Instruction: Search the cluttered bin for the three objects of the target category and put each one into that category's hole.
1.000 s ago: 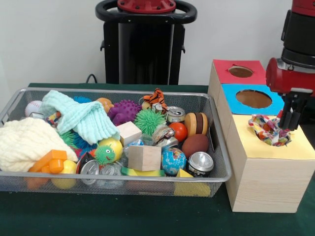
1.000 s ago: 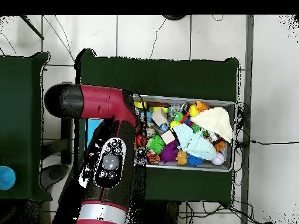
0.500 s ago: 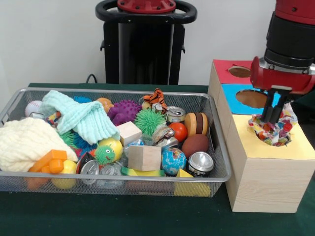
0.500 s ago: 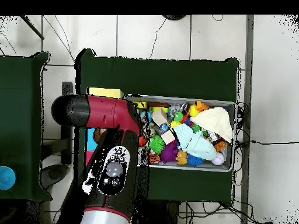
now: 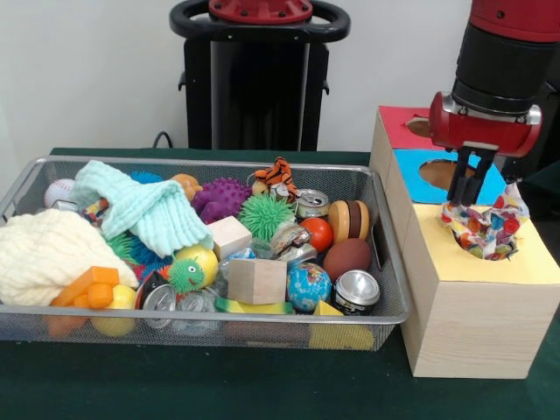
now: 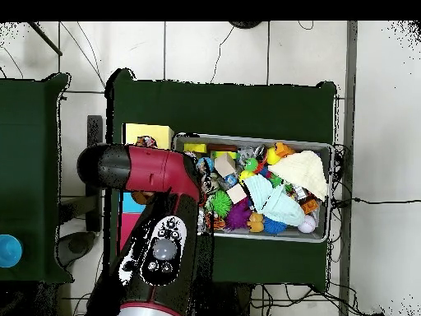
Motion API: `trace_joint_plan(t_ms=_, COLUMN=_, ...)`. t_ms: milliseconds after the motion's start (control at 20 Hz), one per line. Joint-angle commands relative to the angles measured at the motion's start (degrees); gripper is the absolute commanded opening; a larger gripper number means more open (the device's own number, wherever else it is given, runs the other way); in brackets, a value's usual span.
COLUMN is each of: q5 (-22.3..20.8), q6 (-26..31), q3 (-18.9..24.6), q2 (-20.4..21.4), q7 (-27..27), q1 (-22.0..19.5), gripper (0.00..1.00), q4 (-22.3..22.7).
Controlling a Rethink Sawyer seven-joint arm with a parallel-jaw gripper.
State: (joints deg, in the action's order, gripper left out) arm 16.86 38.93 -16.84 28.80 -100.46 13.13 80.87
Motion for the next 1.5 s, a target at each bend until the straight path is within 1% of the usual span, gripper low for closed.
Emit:
trace_joint_plan(t_ms=50, q5=2.0, q6=-0.7, q3=6.8, q2=0.2, q7=-10.5, q1=-0.9, gripper=0.0, q4=6.4)
trace_joint_plan(t_ms=300, q5=3.8, q6=-2.7, q3=9.3, q2=0.3, q7=-10.8, q1=-0.8, gripper=0.0, q4=7.4)
trace_joint_plan(t_ms=400, q5=4.9, q6=-5.0, q3=11.0, q2=0.0, q7=-10.5, q1=-1.4, gripper=0.0, q4=7.7)
trace_joint_plan(t_ms=600, q5=5.9, q6=-7.4, q3=12.1, q2=-1.9, q7=-11.3, q1=-1.0, gripper=0.0, q4=5.4)
trace_joint_plan(t_ms=750, q5=5.7, q6=-8.5, q3=11.2, q2=-4.1, q7=-12.4, q1=-0.3, gripper=0.0, q4=2.5)
trace_joint_plan(t_ms=1050, q5=4.4, q6=-8.6, q3=8.9, q2=-5.5, q7=-12.4, q1=0.2, gripper=0.0, q4=0.7)
trace_joint_plan(t_ms=1250, q5=3.2, q6=-7.6, q3=5.2, q2=-6.6, q7=-13.8, q1=1.4, gripper=0.0, q4=-2.0)
trace_joint_plan(t_ms=1500, q5=2.8, q6=-7.0, q3=1.1, q2=-7.4, q7=-14.5, q1=1.6, gripper=0.0, q4=-5.1)
